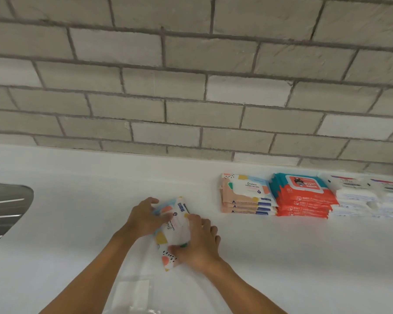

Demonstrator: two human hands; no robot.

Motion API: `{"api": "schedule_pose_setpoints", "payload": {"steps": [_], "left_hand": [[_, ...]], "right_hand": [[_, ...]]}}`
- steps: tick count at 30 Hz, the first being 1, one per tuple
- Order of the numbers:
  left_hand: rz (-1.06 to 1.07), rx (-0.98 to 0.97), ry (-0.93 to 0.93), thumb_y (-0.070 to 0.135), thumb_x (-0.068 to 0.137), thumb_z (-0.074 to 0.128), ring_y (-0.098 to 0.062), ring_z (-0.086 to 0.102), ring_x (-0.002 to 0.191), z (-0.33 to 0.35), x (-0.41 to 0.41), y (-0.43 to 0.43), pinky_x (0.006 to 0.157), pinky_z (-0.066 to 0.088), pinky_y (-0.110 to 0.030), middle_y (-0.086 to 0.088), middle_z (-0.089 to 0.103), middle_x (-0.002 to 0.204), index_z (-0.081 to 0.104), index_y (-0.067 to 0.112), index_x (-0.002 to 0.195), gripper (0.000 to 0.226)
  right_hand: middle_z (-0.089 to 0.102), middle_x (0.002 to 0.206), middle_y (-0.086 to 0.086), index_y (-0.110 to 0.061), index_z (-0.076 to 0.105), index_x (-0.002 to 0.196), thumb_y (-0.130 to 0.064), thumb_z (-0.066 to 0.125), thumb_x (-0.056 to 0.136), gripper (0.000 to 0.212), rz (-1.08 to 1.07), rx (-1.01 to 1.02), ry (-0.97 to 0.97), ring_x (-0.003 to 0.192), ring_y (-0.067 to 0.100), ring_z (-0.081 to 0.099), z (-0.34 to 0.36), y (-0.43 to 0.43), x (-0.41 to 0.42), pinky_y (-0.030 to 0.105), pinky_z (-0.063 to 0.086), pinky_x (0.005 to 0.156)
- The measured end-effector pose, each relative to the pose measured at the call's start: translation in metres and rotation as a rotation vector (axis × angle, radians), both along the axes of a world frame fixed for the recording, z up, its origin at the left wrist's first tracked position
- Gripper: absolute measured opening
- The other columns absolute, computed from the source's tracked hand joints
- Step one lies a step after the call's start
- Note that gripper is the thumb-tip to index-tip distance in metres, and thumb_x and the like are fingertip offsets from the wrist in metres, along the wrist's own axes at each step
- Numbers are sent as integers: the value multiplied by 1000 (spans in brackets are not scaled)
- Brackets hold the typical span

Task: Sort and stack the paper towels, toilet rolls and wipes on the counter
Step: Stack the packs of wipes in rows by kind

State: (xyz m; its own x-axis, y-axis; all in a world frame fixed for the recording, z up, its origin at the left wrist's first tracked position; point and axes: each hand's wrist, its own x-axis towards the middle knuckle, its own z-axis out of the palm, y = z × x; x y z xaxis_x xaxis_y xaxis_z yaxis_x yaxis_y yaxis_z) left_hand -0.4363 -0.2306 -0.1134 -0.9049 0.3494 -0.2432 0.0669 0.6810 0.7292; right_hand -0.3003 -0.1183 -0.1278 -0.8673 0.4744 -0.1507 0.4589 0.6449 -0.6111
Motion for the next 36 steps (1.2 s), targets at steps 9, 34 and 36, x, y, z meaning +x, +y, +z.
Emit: {"api": "schedule_pose_setpoints", "payload": {"steps": [9, 34, 36], "left_hand": [[84, 570, -142, 10, 62, 92, -24, 70, 92, 9, 17, -6, 73, 61, -35, -8, 69, 106, 62, 16, 116, 63], [-238, 821, -173, -2, 76, 77, -23, 75, 92, 51, 117, -2, 72, 60, -29, -8, 77, 99, 73, 7, 105, 31], [-148, 822, -136, 4, 75, 80, -17, 75, 88, 52, 125, 3, 67, 58, -23, -2, 78, 95, 73, 11, 102, 28]], "right_hand": [[47, 127, -9, -32, 27, 137, -40, 84, 59, 96, -67, -103, 51, 114, 21, 40, 2, 4, 1, 33, 34, 98], [75, 99, -3, -17, 68, 99, -14, 88, 68, 36, 152, -415, 246, 90, 11, 73, 94, 63, 84, 37, 62, 76], [76, 96, 0, -13, 68, 97, -11, 88, 68, 35, 89, -425, 331, 87, 15, 74, 98, 66, 94, 40, 62, 74]]}}
